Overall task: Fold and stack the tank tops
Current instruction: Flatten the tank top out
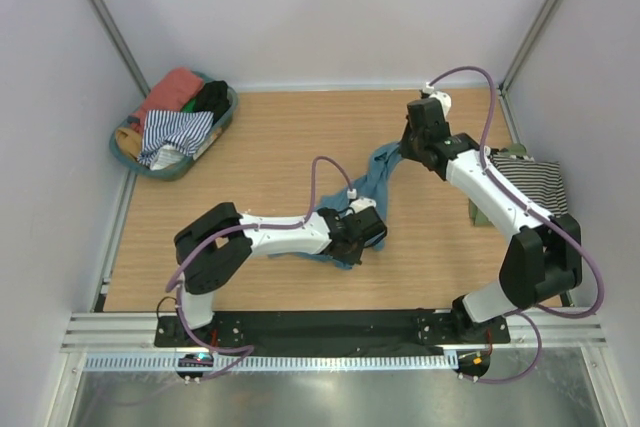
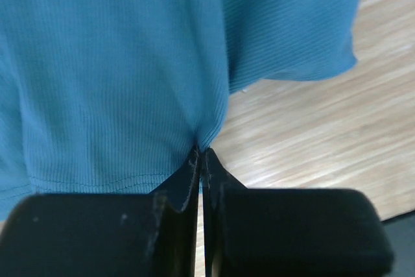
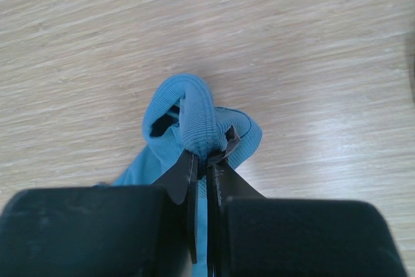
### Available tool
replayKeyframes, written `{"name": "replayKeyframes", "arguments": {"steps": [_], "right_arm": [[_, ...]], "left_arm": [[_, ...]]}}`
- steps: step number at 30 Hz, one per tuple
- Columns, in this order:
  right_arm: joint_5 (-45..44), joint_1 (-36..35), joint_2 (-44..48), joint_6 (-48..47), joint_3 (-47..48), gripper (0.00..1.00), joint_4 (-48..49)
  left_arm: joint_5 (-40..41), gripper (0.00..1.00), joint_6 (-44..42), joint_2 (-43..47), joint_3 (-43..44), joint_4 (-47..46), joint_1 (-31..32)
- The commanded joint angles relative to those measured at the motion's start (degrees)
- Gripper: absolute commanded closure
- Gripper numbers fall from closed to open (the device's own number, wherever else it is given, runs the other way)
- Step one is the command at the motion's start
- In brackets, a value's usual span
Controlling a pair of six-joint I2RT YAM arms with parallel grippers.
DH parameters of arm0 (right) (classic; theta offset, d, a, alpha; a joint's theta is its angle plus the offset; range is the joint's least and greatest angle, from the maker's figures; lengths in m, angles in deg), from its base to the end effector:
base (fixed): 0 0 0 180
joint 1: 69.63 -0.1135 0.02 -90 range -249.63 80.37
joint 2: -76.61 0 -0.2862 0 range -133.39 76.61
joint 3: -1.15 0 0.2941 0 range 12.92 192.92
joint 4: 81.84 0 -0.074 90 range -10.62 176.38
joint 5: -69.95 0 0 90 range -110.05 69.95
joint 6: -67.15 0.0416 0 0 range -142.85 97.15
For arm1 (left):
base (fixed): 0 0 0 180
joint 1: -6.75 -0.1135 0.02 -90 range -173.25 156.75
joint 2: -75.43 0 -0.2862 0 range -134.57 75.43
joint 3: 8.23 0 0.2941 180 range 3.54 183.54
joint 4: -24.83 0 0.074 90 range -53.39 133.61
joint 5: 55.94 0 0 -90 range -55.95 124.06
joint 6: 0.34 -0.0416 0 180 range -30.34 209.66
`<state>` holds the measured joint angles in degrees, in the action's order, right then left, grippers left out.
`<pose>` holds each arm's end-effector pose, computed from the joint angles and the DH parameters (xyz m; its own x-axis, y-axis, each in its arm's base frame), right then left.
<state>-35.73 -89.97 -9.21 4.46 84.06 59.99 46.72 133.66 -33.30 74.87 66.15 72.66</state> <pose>0.3591 0.1211 0.3091 -0.6134 0.2437 -0.7513 0.1551 0.9698 0.1880 0.1805 -0.3815 0.1519 -0.8646 0.2732 -0.4217 0.3546 0.9264 -0.1269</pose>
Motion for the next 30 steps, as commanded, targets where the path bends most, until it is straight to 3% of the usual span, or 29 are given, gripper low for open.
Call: {"name": "replayKeyframes", "arguments": {"steps": [1,4,10,15,16,17,18,19,22,24,30], "right_arm": [[-0.4,1.5,3.7,2.2,-2.4,0.99,2.6],[-0.3,2.8,5.0,3.7,-5.6,0.99,3.1],[3.1,3.3,8.2,5.1,-13.9,0.99,4.2],[0.4,3.4,9.8,7.1,-20.5,0.96,3.7],[-0.1,3.3,10.0,7.0,-20.9,0.91,3.6],[-0.5,3.4,10.1,6.9,-21.4,0.59,3.7],[-1.2,3.4,10.1,6.8,-21.6,0.47,3.7],[-1.1,3.3,10.4,6.6,-21.6,0.43,3.7],[2.9,3.4,10.8,4.3,-21.7,0.44,6.2],[7.1,3.4,10.6,3.4,-22.1,0.51,9.2],[27.2,3.1,2.9,2.7,-19.2,0.60,15.6]], "left_arm": [[5.9,1.00,1.3,2.9,-1.0,4.3,-0.6],[2.6,1.00,-0.6,9.5,-3.1,4.5,-5.2],[-12.2,1.00,-4.9,29.0,-9.4,0.9,-24.4],[-14.6,1.00,-7.9,35.2,-8.8,3.5,-37.4],[-15.1,1.00,-8.3,35.2,-8.8,3.5,-38.7],[-15.2,1.00,-8.9,34.6,-8.9,3.4,-40.0],[-14.8,1.00,-9.7,34.0,-8.8,3.3,-40.4],[-14.3,1.00,-10.0,32.8,-8.6,3.3,-40.8],[-13.2,1.00,-9.7,30.9,-8.5,2.5,-40.9],[-11.0,1.00,-9.1,30.2,-9.1,0.1,-41.4],[-11.8,1.00,-8.1,28.1,-8.6,-2.9,-43.7]]}}
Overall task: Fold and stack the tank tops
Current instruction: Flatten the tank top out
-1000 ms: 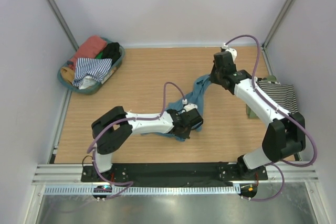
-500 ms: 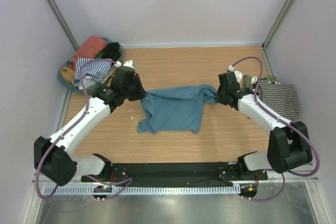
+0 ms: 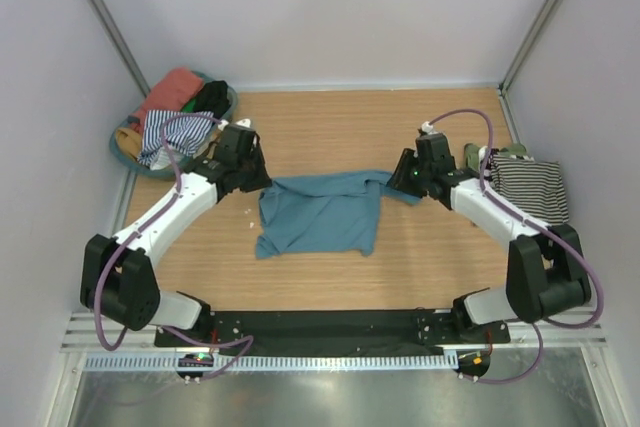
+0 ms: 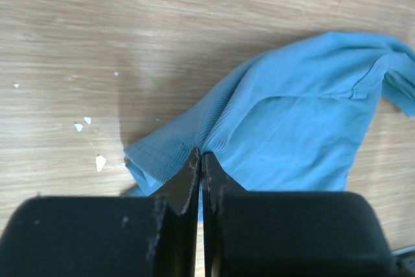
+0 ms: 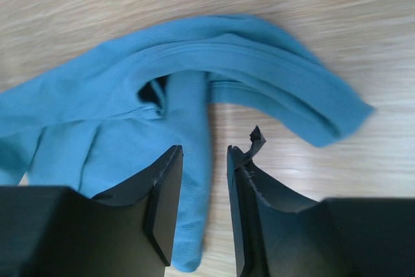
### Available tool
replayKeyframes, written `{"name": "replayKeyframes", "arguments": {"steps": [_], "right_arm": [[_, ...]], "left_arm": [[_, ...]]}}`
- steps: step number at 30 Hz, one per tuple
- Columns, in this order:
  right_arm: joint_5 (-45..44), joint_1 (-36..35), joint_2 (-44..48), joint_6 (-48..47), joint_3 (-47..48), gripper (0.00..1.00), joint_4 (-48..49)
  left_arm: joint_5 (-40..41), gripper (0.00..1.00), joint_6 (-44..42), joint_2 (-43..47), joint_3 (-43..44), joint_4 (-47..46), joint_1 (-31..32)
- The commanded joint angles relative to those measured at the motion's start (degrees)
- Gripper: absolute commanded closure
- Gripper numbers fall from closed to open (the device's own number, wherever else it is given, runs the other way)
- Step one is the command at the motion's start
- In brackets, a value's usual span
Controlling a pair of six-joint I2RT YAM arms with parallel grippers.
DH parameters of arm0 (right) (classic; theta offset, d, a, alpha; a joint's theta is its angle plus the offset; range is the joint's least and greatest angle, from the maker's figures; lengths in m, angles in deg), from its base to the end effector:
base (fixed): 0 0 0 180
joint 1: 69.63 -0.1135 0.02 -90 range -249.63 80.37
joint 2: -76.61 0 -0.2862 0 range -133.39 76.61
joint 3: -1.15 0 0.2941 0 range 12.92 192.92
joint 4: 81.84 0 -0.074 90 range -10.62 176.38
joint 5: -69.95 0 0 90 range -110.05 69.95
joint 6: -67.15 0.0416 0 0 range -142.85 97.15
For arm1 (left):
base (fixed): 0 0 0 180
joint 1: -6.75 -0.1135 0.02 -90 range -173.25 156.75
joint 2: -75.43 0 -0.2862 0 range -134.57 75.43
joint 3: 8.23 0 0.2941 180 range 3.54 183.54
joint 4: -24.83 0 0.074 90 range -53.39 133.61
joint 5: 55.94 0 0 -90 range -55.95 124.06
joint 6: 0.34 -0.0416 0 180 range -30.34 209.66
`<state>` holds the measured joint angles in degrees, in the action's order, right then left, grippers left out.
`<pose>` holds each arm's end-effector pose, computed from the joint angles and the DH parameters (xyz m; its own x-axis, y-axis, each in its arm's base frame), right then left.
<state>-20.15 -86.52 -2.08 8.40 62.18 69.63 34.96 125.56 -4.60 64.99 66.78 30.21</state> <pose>0.3102 0.0941 0.2215 -0.7404 0.3173 -0.5925 0.1108 0.9271 0.3581 0.3109 -0.1342 0.2736 -0.7866 -0.2978 -0.5409 -0.0897 0.9219 -0.3770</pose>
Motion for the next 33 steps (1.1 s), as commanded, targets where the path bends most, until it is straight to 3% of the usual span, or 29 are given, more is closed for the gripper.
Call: {"name": "replayKeyframes", "arguments": {"steps": [1,12,18,23,29,30,33], "right_arm": [[13.1,-0.6,-5.7,-1.4,4.4,0.59,5.7],[10.4,-7.3,-20.1,-5.2,13.9,0.58,3.7],[6.3,-8.3,-23.1,-5.4,17.1,0.56,2.5],[2.8,-8.6,-23.7,-5.9,18.3,0.49,1.0],[6.5,-9.0,-25.9,-6.2,19.2,0.67,2.7],[7.1,-9.0,-26.7,-6.3,19.5,0.79,2.8],[7.6,-9.1,-25.6,-5.4,18.9,0.99,4.0]], "left_arm": [[0.0,1.00,0.0,-0.8,1.6,-3.5,-1.3],[-0.7,1.00,-0.3,-4.1,3.5,-4.2,-4.2],[-0.3,1.00,-0.8,-5.2,4.5,-3.5,-5.2],[-0.3,1.00,-1.4,-5.9,5.5,-2.8,-6.5],[-0.6,1.00,-1.5,-7.4,6.0,-2.8,-6.9],[-0.6,1.00,-1.6,-7.6,6.0,-2.8,-6.9],[0.0,1.00,-1.8,-7.8,6.0,-2.6,-7.2]]}}
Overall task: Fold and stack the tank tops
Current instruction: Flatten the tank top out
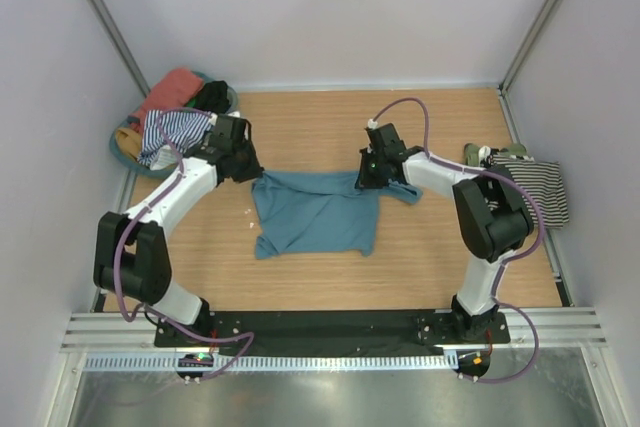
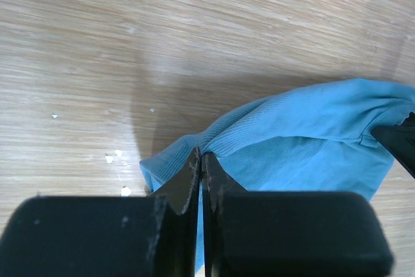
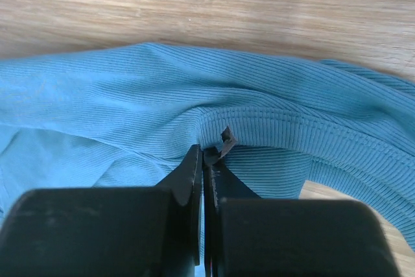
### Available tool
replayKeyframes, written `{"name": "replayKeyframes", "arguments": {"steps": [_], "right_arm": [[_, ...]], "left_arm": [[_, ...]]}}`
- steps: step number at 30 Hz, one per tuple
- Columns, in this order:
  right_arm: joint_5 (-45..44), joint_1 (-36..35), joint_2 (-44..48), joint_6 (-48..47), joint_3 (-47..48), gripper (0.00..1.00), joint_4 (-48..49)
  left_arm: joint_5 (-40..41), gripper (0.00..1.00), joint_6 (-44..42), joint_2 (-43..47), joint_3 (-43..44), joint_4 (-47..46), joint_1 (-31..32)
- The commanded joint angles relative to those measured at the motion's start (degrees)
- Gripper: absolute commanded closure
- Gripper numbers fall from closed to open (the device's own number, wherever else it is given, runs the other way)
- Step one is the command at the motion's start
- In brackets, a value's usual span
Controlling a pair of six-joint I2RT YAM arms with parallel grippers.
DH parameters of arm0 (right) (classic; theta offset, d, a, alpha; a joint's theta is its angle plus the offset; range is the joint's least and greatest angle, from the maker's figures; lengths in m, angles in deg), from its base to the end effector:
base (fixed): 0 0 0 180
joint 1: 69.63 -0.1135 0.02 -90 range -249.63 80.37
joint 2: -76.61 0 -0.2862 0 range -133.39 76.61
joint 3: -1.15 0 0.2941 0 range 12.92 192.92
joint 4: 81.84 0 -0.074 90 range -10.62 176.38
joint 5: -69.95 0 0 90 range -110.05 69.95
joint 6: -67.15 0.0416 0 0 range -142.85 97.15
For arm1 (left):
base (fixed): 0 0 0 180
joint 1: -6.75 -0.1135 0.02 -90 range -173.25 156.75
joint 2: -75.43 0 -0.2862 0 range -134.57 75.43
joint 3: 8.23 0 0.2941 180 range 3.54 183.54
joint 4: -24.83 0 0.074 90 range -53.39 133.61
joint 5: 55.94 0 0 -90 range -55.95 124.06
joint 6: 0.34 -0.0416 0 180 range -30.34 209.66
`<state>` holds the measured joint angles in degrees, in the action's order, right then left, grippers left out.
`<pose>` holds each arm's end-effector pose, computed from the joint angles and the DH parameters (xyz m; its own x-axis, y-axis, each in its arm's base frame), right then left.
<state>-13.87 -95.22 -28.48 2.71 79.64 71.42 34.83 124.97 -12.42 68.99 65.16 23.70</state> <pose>0.3826 0.1882 0.1656 -0.8630 0.0623 -0.5014 -0.1275 0.9334 0.3355 0.3552 -0.1077 0.2555 -0.7701 -0.3695 -0.5200 -0.1982 0.9134 -0.3555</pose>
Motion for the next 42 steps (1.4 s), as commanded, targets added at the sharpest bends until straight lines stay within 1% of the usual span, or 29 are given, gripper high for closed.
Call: {"name": "replayKeyframes", "arguments": {"steps": [1,5,6,8,9,12,14,18,21,22,23,25,26,28,29,32,36,37,39,42], "right_arm": [[1.2,-0.4,1.4,0.4,0.9,0.99,2.6],[-0.5,-0.3,6.7,0.6,-1.3,0.99,2.2],[-1.3,-0.3,7.8,1.1,-1.8,0.99,2.2],[-2.0,-0.3,11.0,1.4,-3.0,0.99,1.8],[-3.1,-0.3,12.0,1.9,-3.0,0.99,1.2],[-3.1,0.4,13.1,2.2,-1.4,0.99,-0.2],[-2.9,0.6,11.9,2.2,1.0,0.99,-1.9],[-2.0,1.1,9.0,2.8,4.1,0.99,-3.0],[-1.4,1.6,7.3,3.3,5.5,0.99,-2.8],[-1.3,1.7,7.1,3.3,6.0,0.99,-2.8],[-0.9,1.7,6.8,3.4,6.1,0.99,-2.7],[-0.6,1.9,6.7,3.4,6.0,0.99,-2.3],[0.0,2.1,6.6,3.4,6.0,0.99,-2.1],[0.2,2.3,6.4,3.4,5.8,0.99,-1.7],[0.3,2.4,6.3,3.4,5.8,0.99,-1.7],[0.6,2.7,6.1,3.4,5.5,0.99,-1.6],[1.2,2.9,5.9,3.4,5.4,0.99,-1.1],[1.3,2.9,5.8,3.4,5.3,0.99,-1.1],[1.5,3.0,5.7,3.4,5.2,0.99,-0.9],[1.4,3.3,5.6,3.4,5.0,0.99,-0.8]], "left_arm": [[1.0,0.99,-1.4,-0.1,2.0,-0.9,-0.8],[2.5,0.90,-1.4,-0.8,2.6,-0.3,-1.3],[2.5,0.82,-1.4,-1.3,2.9,-0.2,-1.5],[2.6,0.75,-1.4,-1.9,3.2,0.0,-1.5],[2.6,0.66,-1.3,-2.1,3.4,0.0,-1.5],[2.5,0.52,-0.8,-2.3,3.4,0.0,-1.5],[2.1,0.49,-0.6,-2.3,3.1,-0.1,-1.4],[2.7,0.47,-0.3,-1.8,0.6,-0.8,-1.5],[4.4,0.48,-0.4,-2.7,0.0,-1.2,-1.5],[4.5,0.49,-0.4,-3.8,0.1,-1.3,-1.5],[4.4,0.54,-0.4,-4.5,0.4,-1.4,-1.6],[4.5,0.57,-0.1,-6.6,0.8,-1.2,-1.7],[4.6,0.61,0.1,-7.2,0.8,-1.2,-2.2],[5.0,0.60,0.8,-7.9,0.2,-1.8,-2.9],[4.7,0.54,1.1,-8.0,-1.1,-2.4,-4.0],[2.4,0.50,1.9,-8.8,-3.0,-4.6,-6.1],[-0.4,0.50,2.2,-10.8,-3.4,-6.8,-6.8],[-0.6,0.51,2.3,-11.2,-3.6,-7.3,-6.9],[-3.5,0.55,2.7,-12.6,-3.6,-8.2,-6.9],[-6.1,0.55,3.1,-14.3,-3.2,-9.0,-6.9]]}}
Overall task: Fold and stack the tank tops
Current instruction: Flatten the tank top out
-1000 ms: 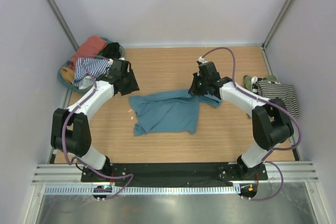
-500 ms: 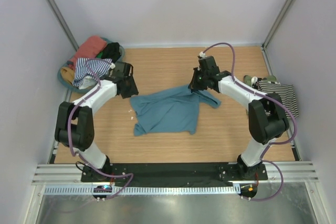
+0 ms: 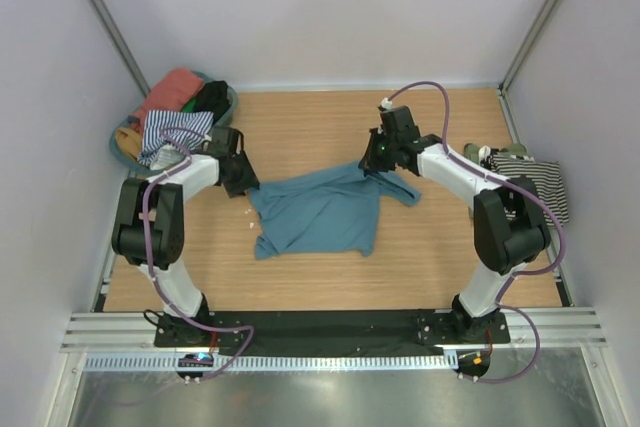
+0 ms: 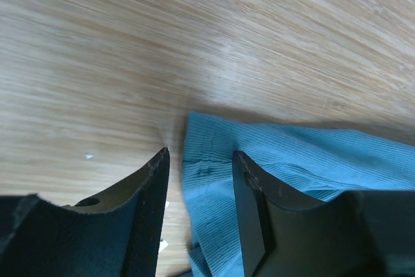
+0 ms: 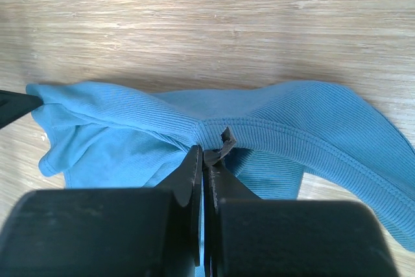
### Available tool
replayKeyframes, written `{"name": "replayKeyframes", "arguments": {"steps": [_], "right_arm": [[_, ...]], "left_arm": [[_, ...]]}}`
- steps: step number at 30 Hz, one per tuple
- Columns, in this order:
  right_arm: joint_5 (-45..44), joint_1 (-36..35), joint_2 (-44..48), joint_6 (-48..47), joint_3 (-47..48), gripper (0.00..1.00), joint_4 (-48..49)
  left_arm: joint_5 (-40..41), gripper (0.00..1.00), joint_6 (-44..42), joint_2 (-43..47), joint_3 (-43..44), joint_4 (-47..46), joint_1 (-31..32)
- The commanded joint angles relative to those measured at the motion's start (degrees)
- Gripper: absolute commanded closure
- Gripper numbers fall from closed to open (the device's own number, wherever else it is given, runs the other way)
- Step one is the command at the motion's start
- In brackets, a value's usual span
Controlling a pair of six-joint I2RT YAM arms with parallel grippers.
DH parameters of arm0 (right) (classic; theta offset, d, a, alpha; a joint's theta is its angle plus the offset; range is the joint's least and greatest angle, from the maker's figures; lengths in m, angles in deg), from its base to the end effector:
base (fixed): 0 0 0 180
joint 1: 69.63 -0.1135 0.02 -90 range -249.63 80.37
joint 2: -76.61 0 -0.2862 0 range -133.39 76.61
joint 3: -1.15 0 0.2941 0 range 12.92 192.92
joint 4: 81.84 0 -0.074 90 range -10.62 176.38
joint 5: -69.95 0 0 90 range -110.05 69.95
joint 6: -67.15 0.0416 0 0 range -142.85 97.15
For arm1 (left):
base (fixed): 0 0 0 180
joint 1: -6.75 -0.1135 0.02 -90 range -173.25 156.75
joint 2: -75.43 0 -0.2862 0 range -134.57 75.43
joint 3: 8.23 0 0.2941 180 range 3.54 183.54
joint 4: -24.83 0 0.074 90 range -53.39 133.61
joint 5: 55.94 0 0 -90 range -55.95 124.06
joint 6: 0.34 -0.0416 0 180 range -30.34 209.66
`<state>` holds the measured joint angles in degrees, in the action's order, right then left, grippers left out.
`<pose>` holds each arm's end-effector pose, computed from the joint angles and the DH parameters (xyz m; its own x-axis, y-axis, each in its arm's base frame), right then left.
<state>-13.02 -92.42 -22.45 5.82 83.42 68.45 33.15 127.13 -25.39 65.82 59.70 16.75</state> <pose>0.3908 0.1697 0.2275 -0.8085 0.1768 -0.5614 -0.0846 0.9090 0.4081 0.3852 -0.0686 0.1604 -0.7979 -0.4770 -0.3685 -0.3835 0.8734 -0.3001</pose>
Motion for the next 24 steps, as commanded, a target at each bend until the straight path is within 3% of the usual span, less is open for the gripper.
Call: {"name": "replayKeyframes", "arguments": {"steps": [1,4,6,10,11,12,14,17,24], "right_arm": [[0.5,0.4,-0.4,0.3,1.1,0.99,2.1],[0.4,0.6,-0.4,0.3,1.1,0.99,2.1],[0.6,0.7,-0.4,0.4,1.0,0.99,2.3],[0.5,0.7,-0.5,0.4,1.0,0.99,2.3],[0.4,0.7,-0.5,0.4,1.0,0.99,2.3],[0.5,0.8,-0.5,0.4,1.0,0.99,2.3],[0.5,0.9,-0.7,0.4,1.0,0.99,2.3],[0.7,0.9,-0.9,0.5,1.2,0.99,2.3],[0.9,0.8,-1.2,0.6,1.3,0.99,2.2]], "left_arm": [[-4.9,0.55,1.0,-1.7,0.0,-3.7,0.1],[-5.3,0.55,1.2,-2.3,-0.1,-3.9,0.1],[-5.1,0.61,1.3,-2.1,-0.6,-3.8,0.0],[-3.1,0.88,1.4,1.0,-1.7,-3.9,0.0],[-2.6,0.88,1.4,1.6,-1.8,-3.3,0.0],[-2.1,0.87,1.2,2.1,-1.6,-2.8,0.0],[-0.9,0.71,1.0,3.4,-1.4,-1.2,0.1],[-1.2,0.55,0.9,4.7,-1.6,-0.9,0.0],[-3.0,0.57,1.2,4.1,-2.2,-1.1,0.0]]}}
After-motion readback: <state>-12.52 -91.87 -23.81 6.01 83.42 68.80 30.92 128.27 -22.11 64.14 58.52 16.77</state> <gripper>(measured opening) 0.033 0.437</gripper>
